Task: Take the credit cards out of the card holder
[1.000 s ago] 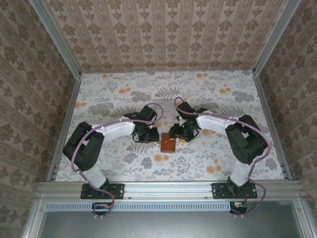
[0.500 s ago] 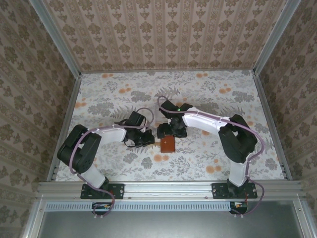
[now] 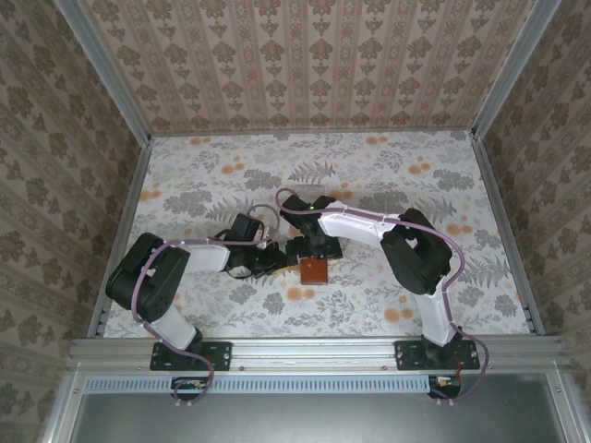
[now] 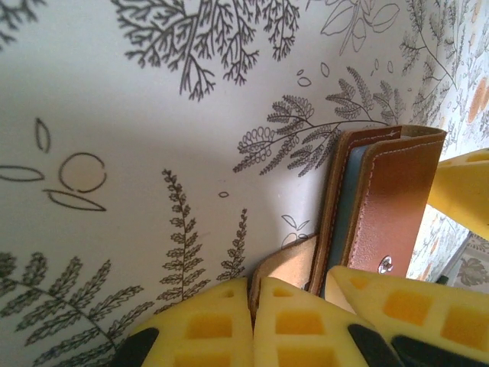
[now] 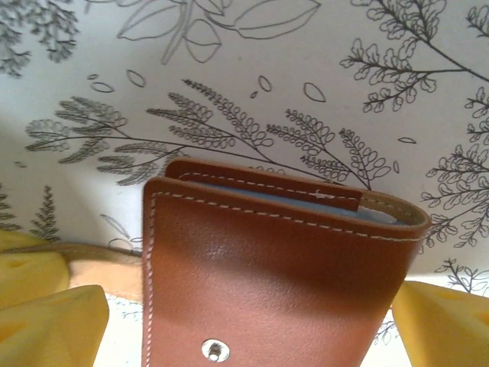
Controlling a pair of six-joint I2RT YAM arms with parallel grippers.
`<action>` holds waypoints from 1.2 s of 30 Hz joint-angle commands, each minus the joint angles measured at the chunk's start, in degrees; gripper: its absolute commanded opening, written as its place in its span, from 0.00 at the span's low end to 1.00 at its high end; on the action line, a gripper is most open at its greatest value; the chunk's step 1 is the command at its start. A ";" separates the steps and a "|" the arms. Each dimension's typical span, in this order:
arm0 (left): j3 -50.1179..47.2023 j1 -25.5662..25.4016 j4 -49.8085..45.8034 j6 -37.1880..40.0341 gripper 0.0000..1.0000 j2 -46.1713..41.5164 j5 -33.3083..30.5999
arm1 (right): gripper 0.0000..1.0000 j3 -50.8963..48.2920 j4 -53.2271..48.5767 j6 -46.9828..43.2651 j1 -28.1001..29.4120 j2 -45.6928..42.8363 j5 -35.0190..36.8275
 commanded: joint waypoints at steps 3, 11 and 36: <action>-0.80 -0.05 2.41 -0.87 0.07 1.01 2.95 | 0.95 1.78 -5.10 0.19 0.64 1.50 5.27; -0.45 0.39 1.80 -0.71 0.06 1.54 3.32 | 0.92 1.88 -6.55 0.10 0.86 -0.20 6.69; 4.61 1.09 -11.87 4.30 0.06 -0.74 -1.67 | 0.65 -3.27 -8.40 -2.49 -2.11 -11.56 7.29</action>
